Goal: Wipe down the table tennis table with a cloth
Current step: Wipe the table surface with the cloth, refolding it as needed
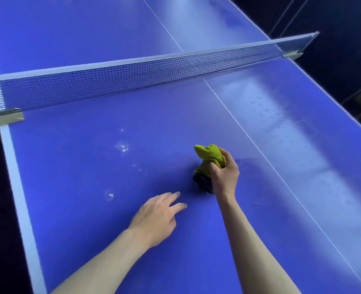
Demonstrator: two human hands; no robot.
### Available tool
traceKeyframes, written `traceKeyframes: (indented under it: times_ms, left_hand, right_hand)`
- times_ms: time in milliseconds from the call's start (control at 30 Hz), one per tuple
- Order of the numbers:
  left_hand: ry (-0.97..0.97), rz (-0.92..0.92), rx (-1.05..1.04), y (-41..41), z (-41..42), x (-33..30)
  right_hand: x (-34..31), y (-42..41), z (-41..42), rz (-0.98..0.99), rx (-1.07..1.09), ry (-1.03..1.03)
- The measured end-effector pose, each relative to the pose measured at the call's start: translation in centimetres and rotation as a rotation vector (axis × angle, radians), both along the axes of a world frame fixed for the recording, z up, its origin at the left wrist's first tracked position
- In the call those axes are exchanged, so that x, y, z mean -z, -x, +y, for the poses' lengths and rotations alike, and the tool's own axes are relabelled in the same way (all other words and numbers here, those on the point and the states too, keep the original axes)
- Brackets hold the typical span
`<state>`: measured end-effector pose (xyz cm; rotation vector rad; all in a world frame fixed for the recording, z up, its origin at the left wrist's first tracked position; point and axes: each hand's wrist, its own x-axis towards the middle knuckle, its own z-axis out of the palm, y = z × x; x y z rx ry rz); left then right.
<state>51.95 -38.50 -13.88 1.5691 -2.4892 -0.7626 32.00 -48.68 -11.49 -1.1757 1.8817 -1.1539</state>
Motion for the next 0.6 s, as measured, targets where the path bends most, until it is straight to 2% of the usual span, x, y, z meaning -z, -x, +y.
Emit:
traceKeyframes:
  times_ms: [67,167,333,467,600]
  left_hand:
    - [-0.041,-0.051,-0.016,1.5,-0.8,1.0]
    - [0.055,-0.121,-0.018,2.3,-0.6,2.5]
    - [0.11,-0.131,-0.049,3.0,0.0,3.3]
    - [0.16,-0.121,-0.055,3.0,-0.3,3.6]
    - [0.19,-0.131,-0.057,3.2,-0.4,3.7]
  right_hand:
    - [-0.1,3.8,-1.9,0.044,0.073,0.015]
    - [0.1,9.2,-4.8,0.143,0.145,0.013]
    - [3.3,15.7,-8.2,0.334,0.141,-0.131]
    - [5.9,13.2,-8.7,0.455,0.142,-0.105]
    - [6.3,6.8,-8.3,0.469,-0.102,0.013]
